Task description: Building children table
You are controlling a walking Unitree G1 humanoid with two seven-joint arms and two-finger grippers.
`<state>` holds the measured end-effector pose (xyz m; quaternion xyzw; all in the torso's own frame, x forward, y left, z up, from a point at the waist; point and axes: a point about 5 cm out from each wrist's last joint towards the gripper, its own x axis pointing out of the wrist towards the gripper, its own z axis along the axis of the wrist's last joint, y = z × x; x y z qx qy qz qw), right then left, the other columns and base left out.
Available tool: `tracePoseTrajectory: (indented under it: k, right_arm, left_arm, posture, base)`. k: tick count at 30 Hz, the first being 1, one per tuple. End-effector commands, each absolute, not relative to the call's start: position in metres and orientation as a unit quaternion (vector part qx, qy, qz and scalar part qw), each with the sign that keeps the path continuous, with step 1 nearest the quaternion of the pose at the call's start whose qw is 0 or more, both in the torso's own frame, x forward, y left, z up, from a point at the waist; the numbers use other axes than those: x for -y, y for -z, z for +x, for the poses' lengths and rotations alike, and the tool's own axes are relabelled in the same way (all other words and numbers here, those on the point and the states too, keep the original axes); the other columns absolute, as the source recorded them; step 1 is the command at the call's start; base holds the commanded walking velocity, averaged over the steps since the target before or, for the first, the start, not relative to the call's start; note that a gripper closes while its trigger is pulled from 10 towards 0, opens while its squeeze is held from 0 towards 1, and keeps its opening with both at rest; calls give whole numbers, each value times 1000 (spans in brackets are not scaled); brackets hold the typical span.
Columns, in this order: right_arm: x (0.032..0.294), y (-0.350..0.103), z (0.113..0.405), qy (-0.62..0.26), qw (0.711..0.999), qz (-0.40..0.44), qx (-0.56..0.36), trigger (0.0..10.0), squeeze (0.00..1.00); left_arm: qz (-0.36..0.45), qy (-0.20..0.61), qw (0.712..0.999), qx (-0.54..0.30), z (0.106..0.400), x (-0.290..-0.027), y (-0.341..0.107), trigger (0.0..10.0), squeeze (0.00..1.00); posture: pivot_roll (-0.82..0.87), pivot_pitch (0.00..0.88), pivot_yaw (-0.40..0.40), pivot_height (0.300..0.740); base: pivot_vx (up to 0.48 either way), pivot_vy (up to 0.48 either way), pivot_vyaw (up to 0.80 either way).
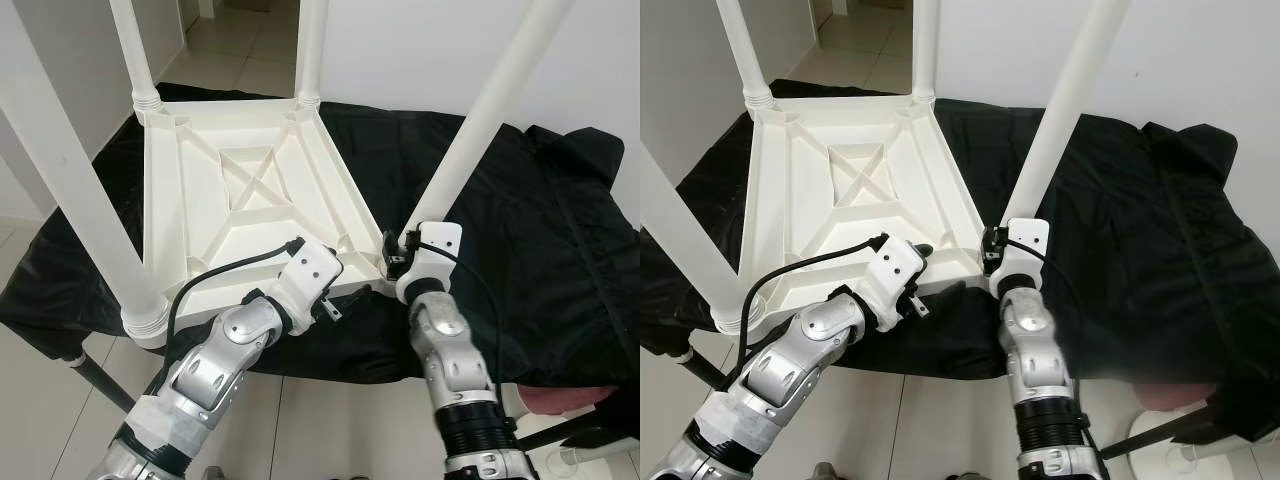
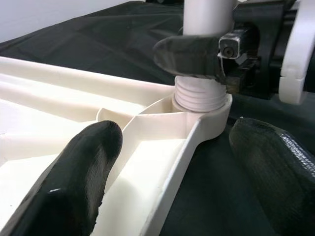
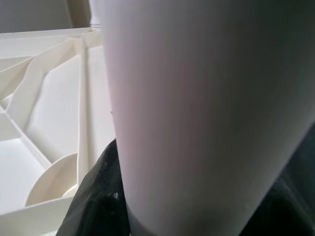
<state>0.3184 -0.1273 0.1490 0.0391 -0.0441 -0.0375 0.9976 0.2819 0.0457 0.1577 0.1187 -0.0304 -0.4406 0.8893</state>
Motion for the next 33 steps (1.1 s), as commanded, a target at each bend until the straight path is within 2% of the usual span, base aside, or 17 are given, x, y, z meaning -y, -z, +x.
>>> tracePoseTrajectory:
  k: [1, 6, 7, 20, 21, 23, 25, 26, 27, 33]
  right_arm:
    - [122, -127, 310, 52, 997, 60, -4, 10000, 0]
    - [116, -129, 309, 24, 997, 67, 1, 10000, 0]
    - [116, -132, 309, 14, 998, 65, 7, 10000, 1000]
    - [129, -142, 310, -16, 997, 76, 28, 10000, 1000]
    - [139, -147, 308, -69, 995, 50, 49, 10000, 0]
    - [139, -147, 308, -69, 995, 50, 49, 10000, 0]
    - [147, -153, 307, -138, 988, 14, 69, 10000, 0]
    - [147, -153, 307, -138, 988, 14, 69, 10000, 0]
    - [151, -160, 306, -204, 976, -12, 77, 10000, 0]
    - [166, -160, 314, -235, 968, -70, 61, 10000, 0]
  left_arm:
    - [125, 460, 878, 31, 280, -42, -156, 10000, 0]
    - [126, 460, 878, 31, 280, -42, -156, 10000, 0]
    - [128, 461, 878, 31, 279, -42, -156, 10000, 0]
    - [142, 463, 875, 29, 279, -41, -152, 10000, 0]
    - [139, 465, 874, 30, 278, -40, -153, 10000, 0]
    - [139, 465, 874, 30, 278, -40, -153, 10000, 0]
    - [140, 467, 873, 31, 277, -39, -154, 10000, 0]
    - [140, 467, 873, 31, 277, -39, -154, 10000, 0]
    - [141, 472, 870, 32, 276, -38, -155, 10000, 0]
    - [128, 506, 853, 25, 266, -33, -155, 10000, 0]
  posture:
    - [36, 80, -93, 740]
    - [38, 79, -95, 740]
    - [38, 78, -96, 740]
    - [37, 77, -101, 740]
    - [34, 80, -97, 740]
    - [34, 80, -97, 740]
    - [32, 82, -88, 740]
    - [32, 82, -88, 740]
    - [33, 82, -84, 740]
    - [37, 88, -80, 740]
  base:
    - [0, 0, 0]
    - [0, 0, 0]
    - [0, 0, 0]
    - [0, 0, 0]
    - [0, 0, 0]
    - [0, 0, 0]
    - [0, 0, 0]
    - [0, 0, 0]
    - [0, 0, 0]
    - [0, 0, 0]
